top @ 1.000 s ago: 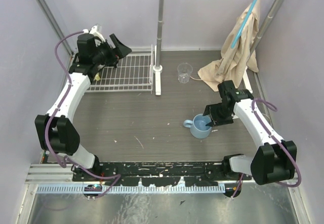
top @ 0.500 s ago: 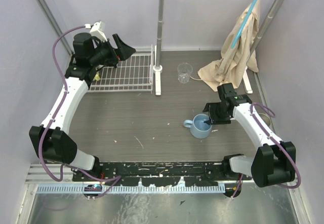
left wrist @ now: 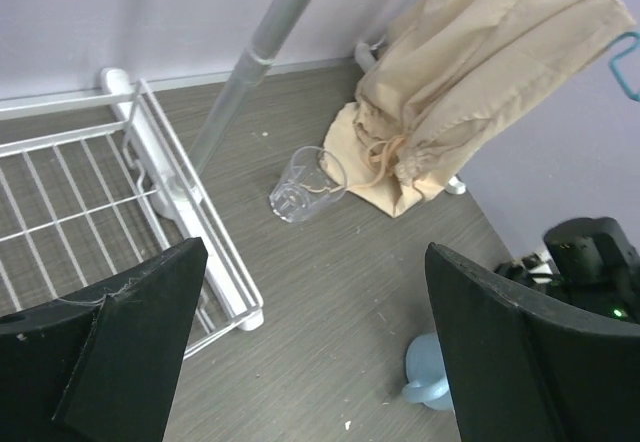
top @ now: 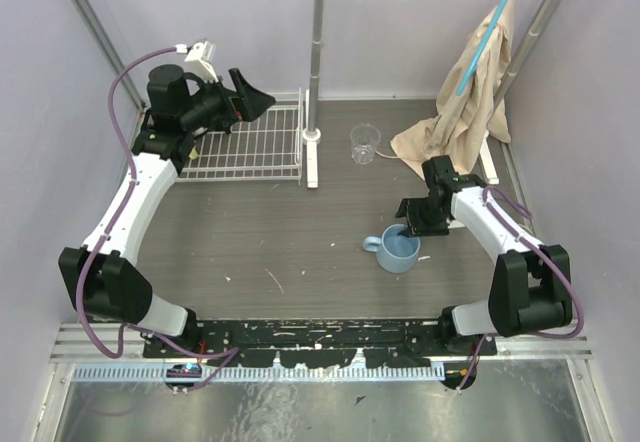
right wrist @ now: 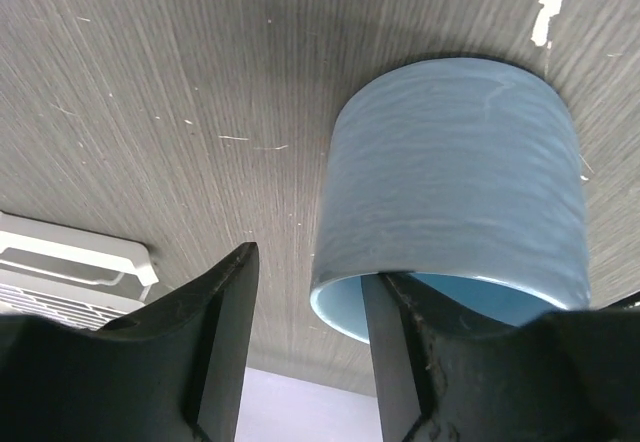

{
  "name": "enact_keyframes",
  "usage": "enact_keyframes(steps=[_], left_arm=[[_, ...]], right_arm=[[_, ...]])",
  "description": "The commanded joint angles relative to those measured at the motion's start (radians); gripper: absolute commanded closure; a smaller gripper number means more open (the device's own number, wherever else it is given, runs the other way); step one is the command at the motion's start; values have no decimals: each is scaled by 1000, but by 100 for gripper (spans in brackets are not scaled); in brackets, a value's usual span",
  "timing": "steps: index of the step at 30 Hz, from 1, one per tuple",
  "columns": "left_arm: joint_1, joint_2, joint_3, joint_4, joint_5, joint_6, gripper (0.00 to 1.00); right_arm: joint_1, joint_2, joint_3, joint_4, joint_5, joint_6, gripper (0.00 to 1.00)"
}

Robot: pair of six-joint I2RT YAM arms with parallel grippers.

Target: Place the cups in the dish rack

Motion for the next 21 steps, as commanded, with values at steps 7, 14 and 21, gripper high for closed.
enact_keyframes(steps=[7, 14, 21], left_arm=[[4, -2, 6, 69, 166, -13, 2], [6, 37, 122, -117, 162, 75, 2], [21, 52, 122, -122, 179, 73, 2]], right_arm=[[-20, 118, 133, -32, 32, -62, 54], [-18, 174, 195, -134, 86, -102, 56], [-5, 211, 245, -189, 126, -119, 71]])
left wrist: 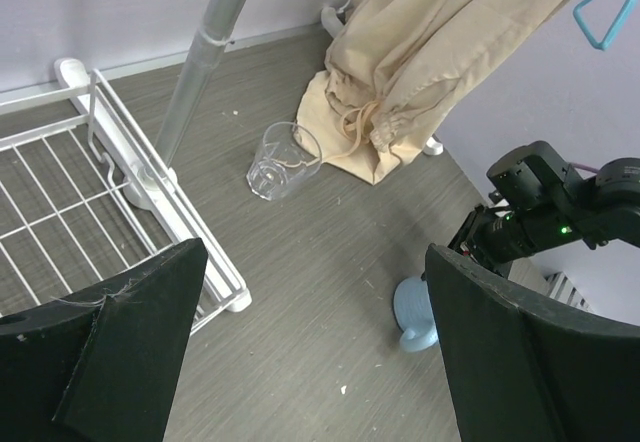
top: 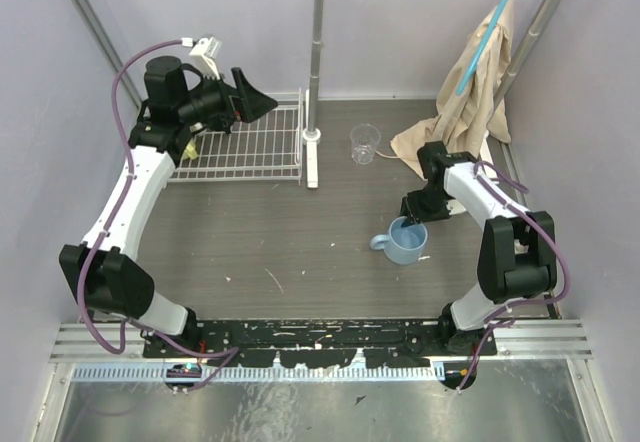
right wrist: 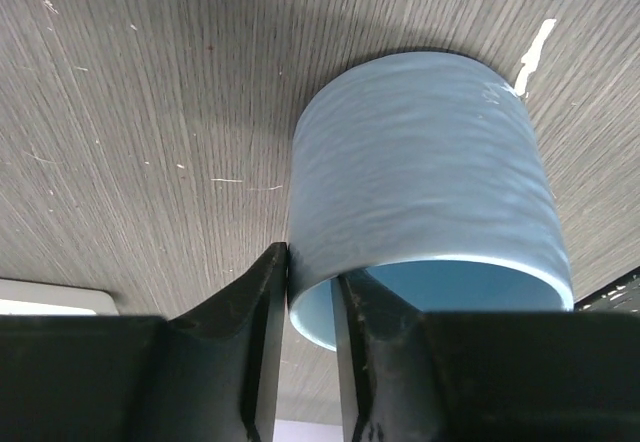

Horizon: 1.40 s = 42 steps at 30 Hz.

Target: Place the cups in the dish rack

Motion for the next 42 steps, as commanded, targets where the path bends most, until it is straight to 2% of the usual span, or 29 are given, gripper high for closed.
enact_keyframes(steps=[1, 8, 12, 20, 25, 31, 37, 42], left_arm=[[9, 25, 33, -33, 35, 16, 2], [12, 39, 45, -32, 48, 4, 2], [13, 34, 35, -34, 51, 2, 2], [15, 52, -1, -14, 114, -90, 2], [14, 77, -21, 32, 148, -216, 2], [14, 64, -57, 69, 178, -276, 2], [5, 60, -149, 160, 269, -375, 2], [-35, 51, -237, 205, 305, -462, 2]], right_arm=[[12, 5, 47, -51, 73, -8, 74], [37, 22, 52, -53, 90, -1, 80], [51, 28, 63, -48, 95, -16, 99], [51, -65, 52, 100, 77, -154, 99], [44, -136, 26, 230, 12, -242, 99], [23, -229, -34, 388, -83, -303, 99], [-9, -305, -121, 643, -245, -336, 99], [-21, -307, -141, 888, -393, -346, 99]])
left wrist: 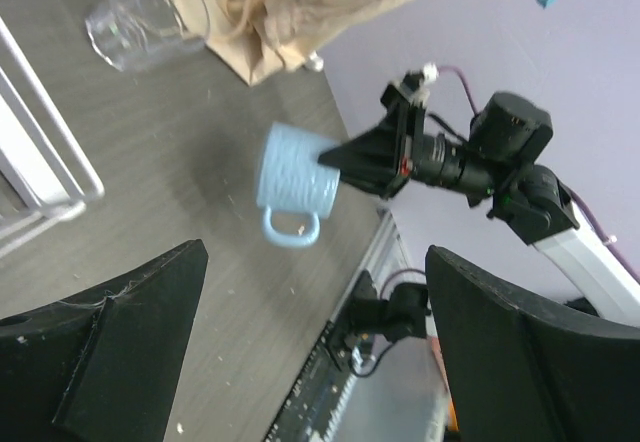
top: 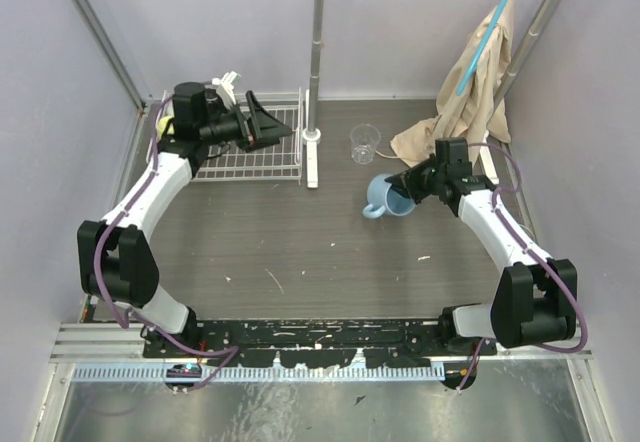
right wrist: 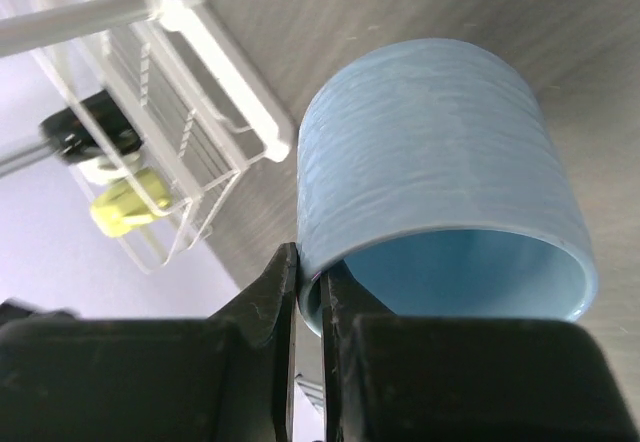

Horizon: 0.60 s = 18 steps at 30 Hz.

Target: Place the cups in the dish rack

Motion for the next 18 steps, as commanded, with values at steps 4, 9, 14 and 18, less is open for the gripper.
enact_keyframes(steps=[4, 9, 14, 18], left_arm=[[-68, -42, -95, 77, 65, -137, 2], [-119, -57, -134, 88, 51, -180, 2], [-148, -44, -148, 131, 41, -274, 2], [-196, -19, -144, 225, 14, -376, 2]], right_arm=[[-14, -29, 16, 555, -283, 18, 99], [-14, -12, 5, 827, -359, 115, 99], [-13, -2, 16, 1029, -395, 207, 99], [-14, 8, -2, 1184, -391, 284, 99]])
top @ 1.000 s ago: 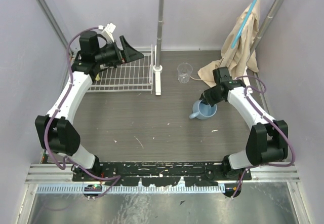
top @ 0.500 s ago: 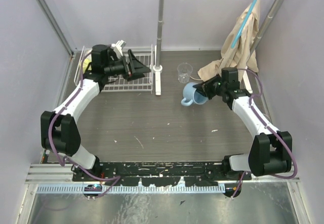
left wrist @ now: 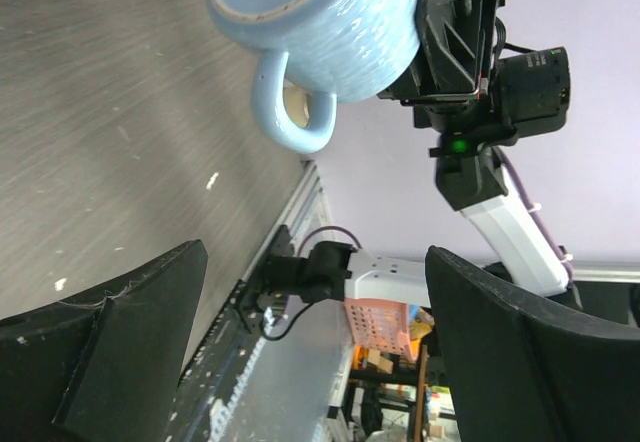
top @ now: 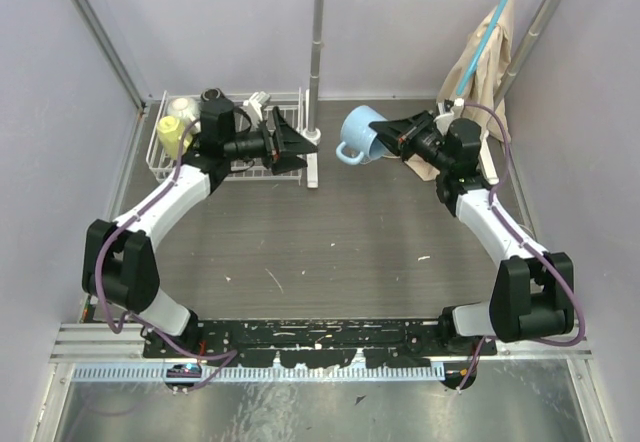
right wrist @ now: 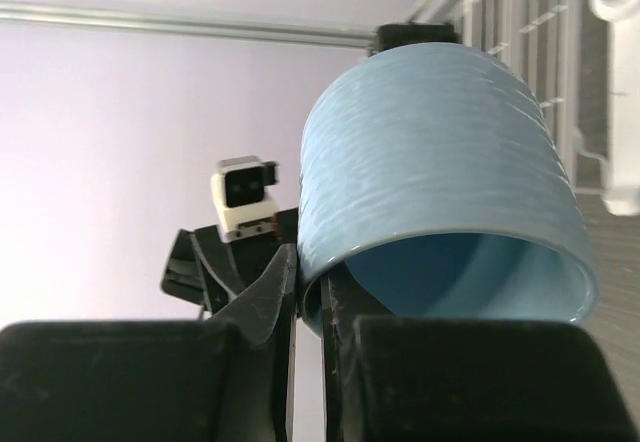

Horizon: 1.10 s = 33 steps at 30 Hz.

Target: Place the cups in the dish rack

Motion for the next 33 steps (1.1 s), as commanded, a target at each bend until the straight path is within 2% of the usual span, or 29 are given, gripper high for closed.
enact_keyframes(steps=[1, 6, 12, 16, 21, 26, 33], left_arm=[[-55, 11, 5, 116, -11, -131, 2], [-95, 65, 37, 172, -50, -189, 1], [-116, 129, 114, 233, -76, -237, 0], [-137, 177, 196, 218, -63, -244, 2], [-168, 211, 221, 262, -48, -308, 5], [-182, 230, 241, 236, -33, -321, 25], [-191, 228, 257, 199, -43, -305, 32]], right_arm=[[-6, -17, 15, 420, -52, 146, 99], [-4, -5, -15, 557, -47, 233, 99], [-4, 7, -7, 604, -49, 269, 99], [3, 13, 0, 611, -53, 266, 99], [9, 19, -14, 622, -56, 252, 99], [10, 31, -15, 636, -66, 244, 99], [13, 52, -13, 651, -75, 239, 99]])
